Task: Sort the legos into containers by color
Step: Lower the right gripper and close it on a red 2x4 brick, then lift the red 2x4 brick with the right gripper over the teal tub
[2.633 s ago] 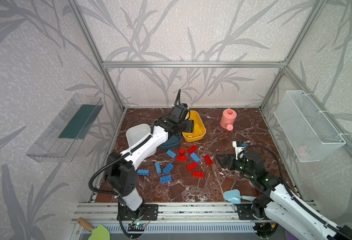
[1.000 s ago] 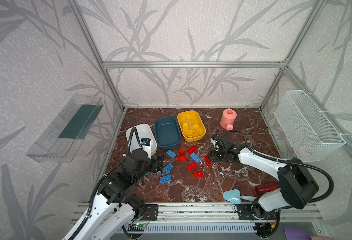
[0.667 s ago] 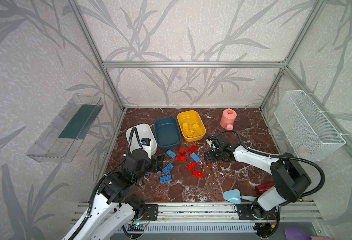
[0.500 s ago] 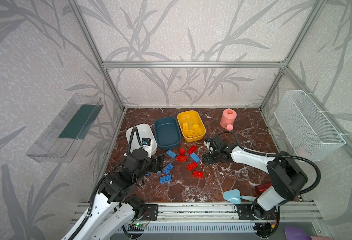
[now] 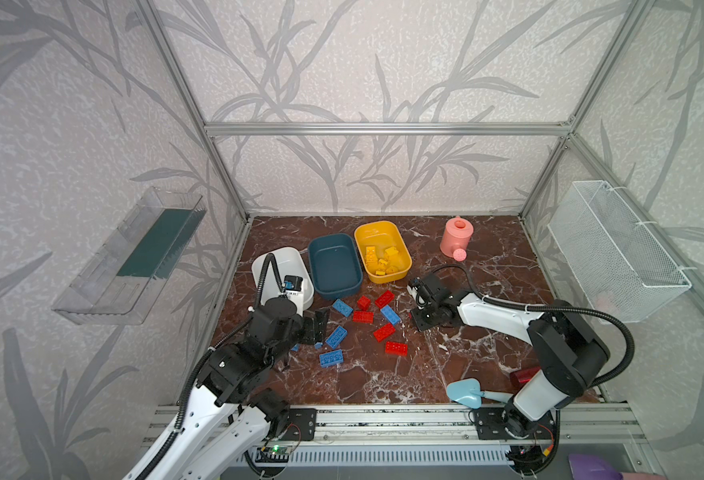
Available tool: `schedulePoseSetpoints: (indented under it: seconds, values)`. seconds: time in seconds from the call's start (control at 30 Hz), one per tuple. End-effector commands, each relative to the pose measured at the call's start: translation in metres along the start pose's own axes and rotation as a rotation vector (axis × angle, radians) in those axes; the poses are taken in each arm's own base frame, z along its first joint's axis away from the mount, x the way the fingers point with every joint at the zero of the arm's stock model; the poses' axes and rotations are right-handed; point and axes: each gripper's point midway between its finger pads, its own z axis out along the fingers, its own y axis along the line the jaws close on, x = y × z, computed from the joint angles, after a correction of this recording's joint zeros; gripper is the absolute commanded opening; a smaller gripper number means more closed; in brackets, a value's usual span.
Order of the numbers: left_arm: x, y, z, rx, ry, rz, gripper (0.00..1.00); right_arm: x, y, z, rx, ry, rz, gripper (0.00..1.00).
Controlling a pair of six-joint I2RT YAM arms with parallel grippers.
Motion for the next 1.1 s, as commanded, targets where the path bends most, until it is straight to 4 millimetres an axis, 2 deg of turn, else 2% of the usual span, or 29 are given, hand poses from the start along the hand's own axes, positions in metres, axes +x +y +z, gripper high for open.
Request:
schedulePoseSetpoints:
  seconds: [0.0, 0.27, 0.5, 0.83, 1.07]
  values:
    - [0.004, 0.001, -0.001, -0.004, 0.011, 0.016, 0.77, -0.002, 0.000, -0.006, 0.012, -0.003, -0.008, 0.34]
    - [0.003, 0.002, -0.002, -0.007, 0.007, 0.013, 0.77, -0.014, 0.006, -0.032, 0.003, -0.052, -0.019, 0.25]
    - [0.003, 0.003, -0.003, -0.007, 0.001, 0.009, 0.77, -0.029, 0.020, -0.054, -0.042, -0.098, -0.033, 0.22]
    - [0.001, 0.002, -0.006, 0.001, -0.016, 0.003, 0.77, -0.069, 0.059, -0.072, -0.129, -0.161, -0.079, 0.21]
    - [-0.011, 0.015, -0.027, -0.037, -0.129, -0.033, 0.77, -0.103, 0.095, -0.070, -0.199, -0.180, -0.123, 0.20]
